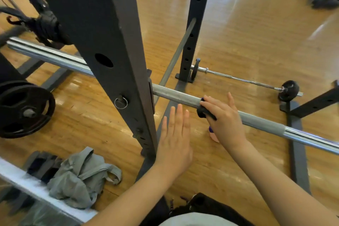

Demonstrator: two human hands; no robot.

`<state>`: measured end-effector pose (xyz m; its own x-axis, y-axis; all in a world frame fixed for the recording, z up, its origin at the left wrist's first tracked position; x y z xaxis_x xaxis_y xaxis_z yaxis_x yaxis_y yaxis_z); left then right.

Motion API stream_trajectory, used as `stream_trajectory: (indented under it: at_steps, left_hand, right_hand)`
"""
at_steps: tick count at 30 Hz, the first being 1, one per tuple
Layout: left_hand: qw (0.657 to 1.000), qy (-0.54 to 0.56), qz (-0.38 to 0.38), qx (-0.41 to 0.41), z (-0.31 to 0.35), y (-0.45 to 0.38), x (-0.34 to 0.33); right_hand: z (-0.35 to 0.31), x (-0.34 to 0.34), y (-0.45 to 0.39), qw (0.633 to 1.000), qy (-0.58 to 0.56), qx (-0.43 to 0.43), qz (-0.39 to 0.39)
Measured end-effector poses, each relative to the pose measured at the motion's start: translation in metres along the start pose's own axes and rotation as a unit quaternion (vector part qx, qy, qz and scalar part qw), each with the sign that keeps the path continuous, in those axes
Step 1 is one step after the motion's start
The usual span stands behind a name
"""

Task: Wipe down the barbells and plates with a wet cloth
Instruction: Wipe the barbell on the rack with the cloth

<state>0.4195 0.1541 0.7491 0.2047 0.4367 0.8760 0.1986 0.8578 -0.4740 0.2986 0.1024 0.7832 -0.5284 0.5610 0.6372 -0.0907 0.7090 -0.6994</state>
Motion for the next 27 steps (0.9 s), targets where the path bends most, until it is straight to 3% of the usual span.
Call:
stream_trajectory:
  at_steps: [6,9,14,18,23,27]
  left_hand:
    - [0.998,-0.015,-0.013,-0.055,-0.007,-0.034,-0.007]
    - [0.996,-0.016,-0.035,-0.077,0.000,-0.051,-0.007]
    - [0.988,-0.013,-0.074,-0.134,0.026,-0.070,-0.019]
    - [0.986,-0.009,-0.077,-0.148,0.032,-0.085,-0.025]
    - [0.973,0.012,-0.048,-0.226,0.082,-0.089,-0.027]
    - [0.947,0.018,-0.002,-0.320,0.118,-0.092,-0.035]
  right_hand:
    - [0.043,0.063,0.031,0.992,0.090,-0.077,0.047]
    - [0.041,0.063,0.031,0.986,0.099,-0.109,0.081]
    - [-0.006,0.017,0.003,0.993,0.062,-0.041,0.088]
    - [0.014,0.030,0.020,0.995,0.088,-0.011,0.044]
    - [0.074,0.094,0.061,0.984,0.138,-0.080,0.077]
    - [0.094,0.121,0.062,0.977,0.108,-0.166,0.073]
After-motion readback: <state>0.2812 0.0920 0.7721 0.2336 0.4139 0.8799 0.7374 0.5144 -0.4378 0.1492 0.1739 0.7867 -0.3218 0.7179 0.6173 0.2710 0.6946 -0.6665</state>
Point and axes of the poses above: each hand's wrist, its own y-axis away from the middle knuckle, its own x-axis out of the back of the hand, z = x × y, the point moved 7 cm from there along -y, towards the middle knuckle, and after that the axes turned 15 degrees about z, right-handed, at the moved point
